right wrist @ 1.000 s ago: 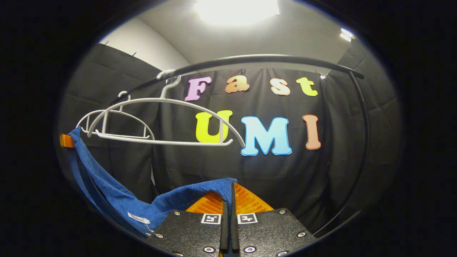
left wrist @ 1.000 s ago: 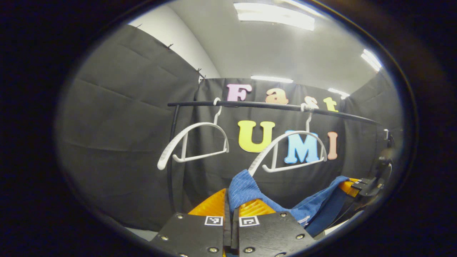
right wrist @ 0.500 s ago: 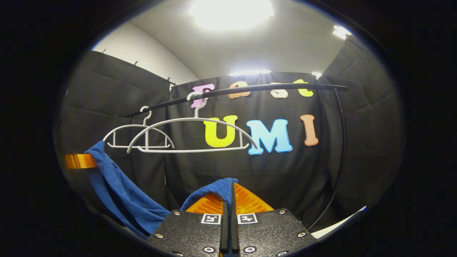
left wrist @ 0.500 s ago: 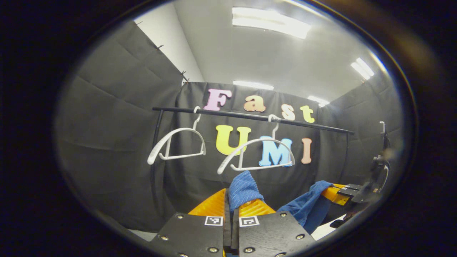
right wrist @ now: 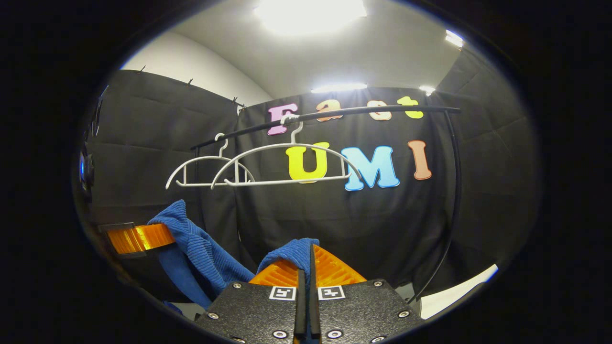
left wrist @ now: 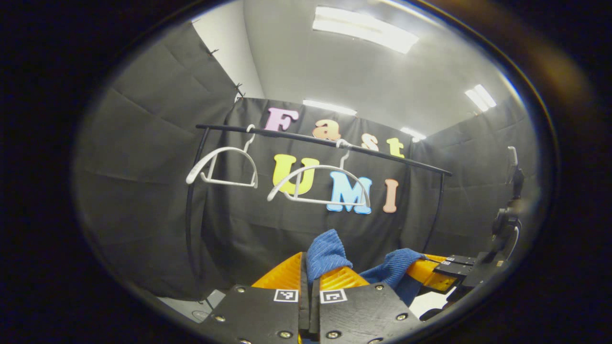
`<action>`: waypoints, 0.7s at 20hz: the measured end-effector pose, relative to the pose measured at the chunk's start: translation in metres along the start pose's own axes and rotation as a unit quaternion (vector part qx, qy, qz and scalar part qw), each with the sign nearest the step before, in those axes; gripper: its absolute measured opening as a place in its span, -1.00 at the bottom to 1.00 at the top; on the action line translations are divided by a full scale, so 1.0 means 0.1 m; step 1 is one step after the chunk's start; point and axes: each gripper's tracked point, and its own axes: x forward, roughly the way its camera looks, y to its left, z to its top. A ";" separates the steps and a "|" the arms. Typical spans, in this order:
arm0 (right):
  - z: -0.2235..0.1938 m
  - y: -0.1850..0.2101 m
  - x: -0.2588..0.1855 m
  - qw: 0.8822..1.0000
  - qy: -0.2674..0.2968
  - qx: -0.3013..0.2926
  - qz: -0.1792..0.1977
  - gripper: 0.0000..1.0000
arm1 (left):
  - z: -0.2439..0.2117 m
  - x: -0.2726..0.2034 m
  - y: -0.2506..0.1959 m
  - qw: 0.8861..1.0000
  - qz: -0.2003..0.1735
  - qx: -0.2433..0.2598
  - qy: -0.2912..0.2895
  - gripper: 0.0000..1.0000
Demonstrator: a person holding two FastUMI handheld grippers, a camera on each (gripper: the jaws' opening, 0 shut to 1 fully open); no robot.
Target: Grasp the clothes on the hanger with both hands and then place them into the laundry hamper below.
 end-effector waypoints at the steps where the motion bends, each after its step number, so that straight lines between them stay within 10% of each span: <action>1: -0.11 0.03 -0.02 1.000 0.011 -0.001 0.004 -0.95 | -0.10 -0.03 -0.01 1.000 0.000 0.000 0.006 -0.97; 14: -1.53 0.00 -0.24 0.988 0.156 0.009 0.005 -0.95 | -1.64 -0.29 0.18 0.989 0.027 0.029 0.140 -0.97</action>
